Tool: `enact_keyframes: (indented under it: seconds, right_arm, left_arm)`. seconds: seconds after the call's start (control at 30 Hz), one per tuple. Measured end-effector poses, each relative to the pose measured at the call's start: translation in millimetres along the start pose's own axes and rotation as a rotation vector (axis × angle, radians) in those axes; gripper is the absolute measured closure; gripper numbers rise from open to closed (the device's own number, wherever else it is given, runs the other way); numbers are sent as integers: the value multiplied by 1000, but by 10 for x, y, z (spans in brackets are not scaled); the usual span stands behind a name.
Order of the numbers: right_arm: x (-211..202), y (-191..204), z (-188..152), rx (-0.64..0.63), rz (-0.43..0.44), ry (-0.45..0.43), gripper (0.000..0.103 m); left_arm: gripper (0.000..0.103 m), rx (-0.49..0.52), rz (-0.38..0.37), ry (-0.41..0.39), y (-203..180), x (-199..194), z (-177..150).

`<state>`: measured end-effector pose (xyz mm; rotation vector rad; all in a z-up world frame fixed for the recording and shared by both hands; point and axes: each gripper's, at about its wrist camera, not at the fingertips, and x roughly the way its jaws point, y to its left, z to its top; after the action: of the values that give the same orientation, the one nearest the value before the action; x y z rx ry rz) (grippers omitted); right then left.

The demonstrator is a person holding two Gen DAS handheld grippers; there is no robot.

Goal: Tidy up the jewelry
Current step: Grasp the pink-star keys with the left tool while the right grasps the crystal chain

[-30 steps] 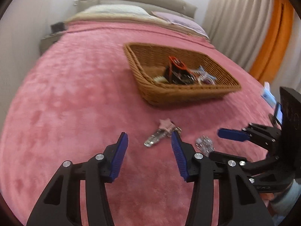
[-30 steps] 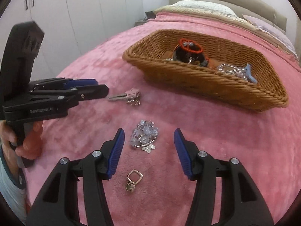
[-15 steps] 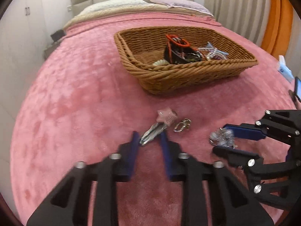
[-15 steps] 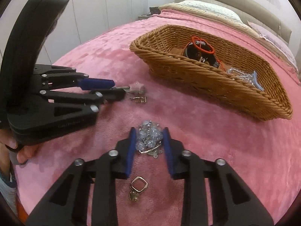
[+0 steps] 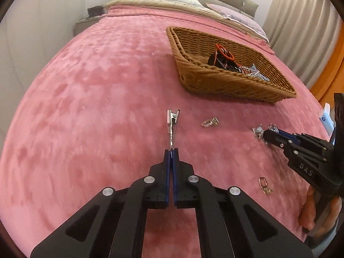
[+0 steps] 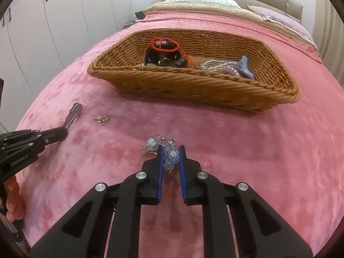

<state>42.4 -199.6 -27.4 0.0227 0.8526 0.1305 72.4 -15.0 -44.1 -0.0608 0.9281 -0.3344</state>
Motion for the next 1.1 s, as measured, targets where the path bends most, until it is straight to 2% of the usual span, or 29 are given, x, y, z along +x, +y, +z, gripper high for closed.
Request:
enact_keyframes:
  seconds: [0.2,0.33,0.4,0.43,0.47,0.5,0.63,0.77,0.93,1.03,1.1]
  right_arm:
    - [-31,-122,-48,20,3,13,91]
    - [-35,-126,-79,-9,52,35,89]
    - [-75,-160,-74,-14,57,31,77]
    - [-115,-204,-55,-4,57,14,72]
    - [-183,-272,-33,11,54,-16,58]
    - [-234,-320,-16,18,46,-37,54]
    - [-335,-478,32,45,16,-81,54]
    - [-218,-493,31,66,70,-41,54]
    - [-103,-229,-1,-15,67,1,54]
    - [3,-121,-25,-63,72,46,54]
    - [22,-74,-48,-86,47,48,54]
  left_arm:
    - [100,-52,2,-4,32,-6,-35]
    - [93,-49,10,-12,31,-21,-37]
    - [68,-40,17,-16,16,-27,-17]
    - [64,-33,13,-21,-1,-39,-13]
    - [62,-24,14,-25,-15,-45,-5]
    - [62,-13,18,-24,-35,-40,10]
    - [63,31,31,-1,-91,31,68]
    - [64,59,42,7,-140,127,127]
    - [64,94,85,-12,-219,160,108]
    - [73,107,99,-20,-236,163,90]
    - [87,110,108,-29,-240,170,72]
